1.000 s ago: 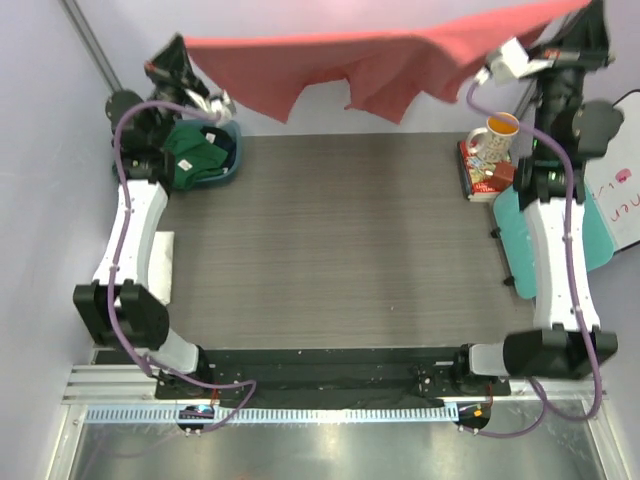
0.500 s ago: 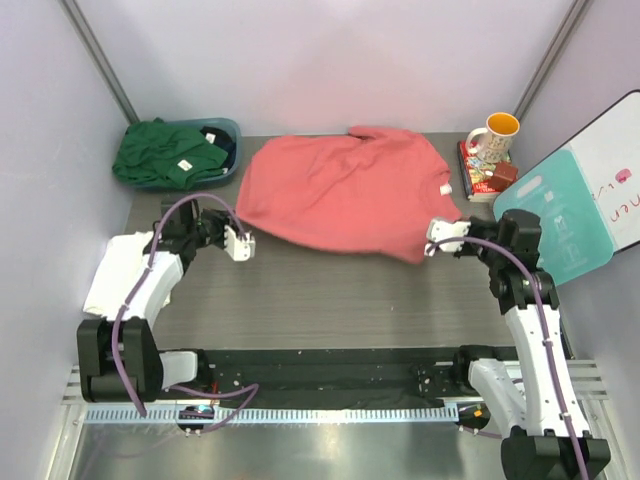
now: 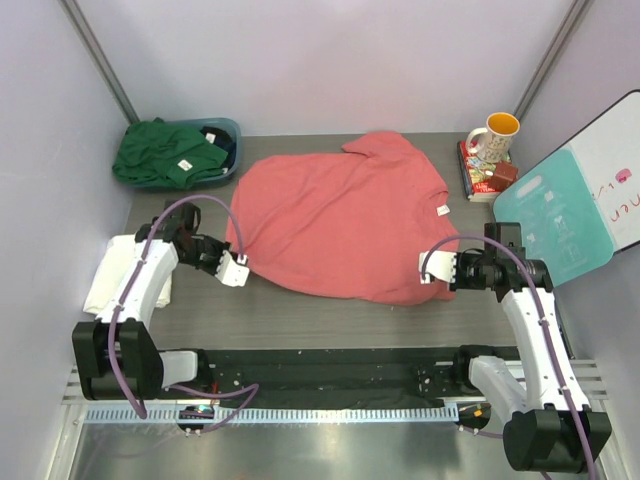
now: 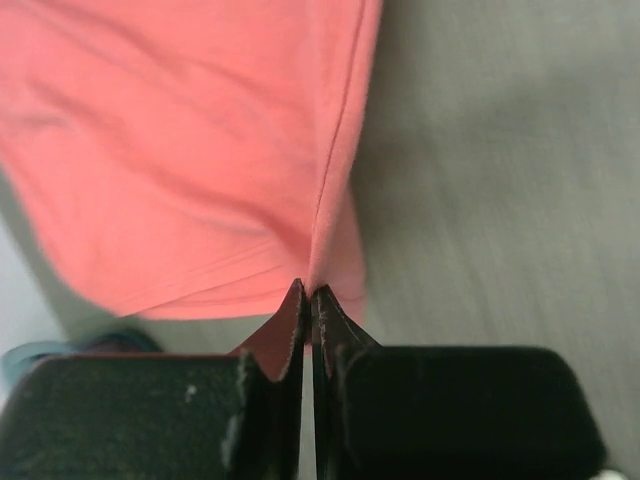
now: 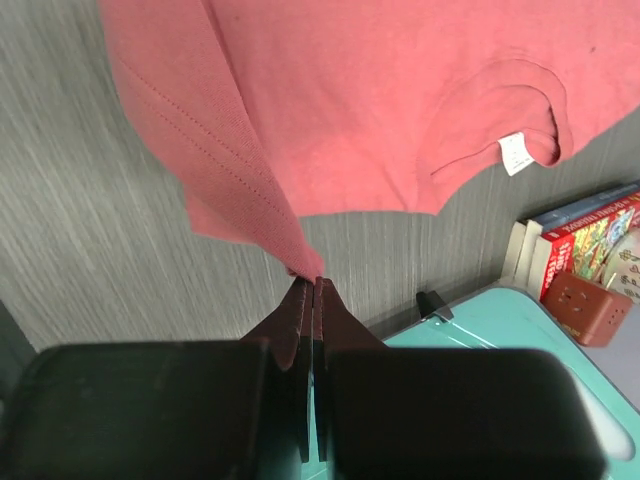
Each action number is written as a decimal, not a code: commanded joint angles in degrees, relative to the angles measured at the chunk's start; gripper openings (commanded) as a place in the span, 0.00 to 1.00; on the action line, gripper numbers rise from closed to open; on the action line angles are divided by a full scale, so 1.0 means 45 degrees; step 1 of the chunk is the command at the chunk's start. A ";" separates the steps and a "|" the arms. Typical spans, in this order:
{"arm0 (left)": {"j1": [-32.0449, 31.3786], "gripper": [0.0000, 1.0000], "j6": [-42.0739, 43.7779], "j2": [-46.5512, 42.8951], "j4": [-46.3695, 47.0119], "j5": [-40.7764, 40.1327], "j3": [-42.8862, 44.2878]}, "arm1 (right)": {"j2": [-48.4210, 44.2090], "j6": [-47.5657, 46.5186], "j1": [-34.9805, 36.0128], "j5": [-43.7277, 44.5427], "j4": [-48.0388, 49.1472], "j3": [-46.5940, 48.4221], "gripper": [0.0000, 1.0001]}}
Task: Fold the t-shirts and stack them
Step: Flatten out the tshirt, then fold the flattened tshirt in 1/3 of the way
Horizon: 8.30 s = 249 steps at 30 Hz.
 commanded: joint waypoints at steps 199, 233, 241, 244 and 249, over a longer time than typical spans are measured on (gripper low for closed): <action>-0.0363 0.00 0.1825 0.2207 0.0961 -0.1580 0.0710 | 0.9026 0.2120 0.1112 0.2273 1.0425 0.3001 0.01; -0.0246 0.00 0.2059 0.3886 0.1019 -0.2538 0.1550 | 1.0099 0.2921 0.2029 0.3133 1.5269 0.2884 0.01; -0.0246 0.00 0.2001 0.3964 0.0824 -0.2616 0.1550 | 1.0607 0.2960 0.2186 0.3484 1.5894 0.3079 0.01; -0.0246 0.00 0.1962 0.4023 0.0785 -0.2655 0.1569 | 1.0763 0.2979 0.2186 0.3640 1.6303 0.3118 0.02; -0.0246 0.00 0.1651 0.4198 0.0863 -0.2655 0.1745 | 1.0978 0.3038 0.2186 0.3893 1.6829 0.3352 0.01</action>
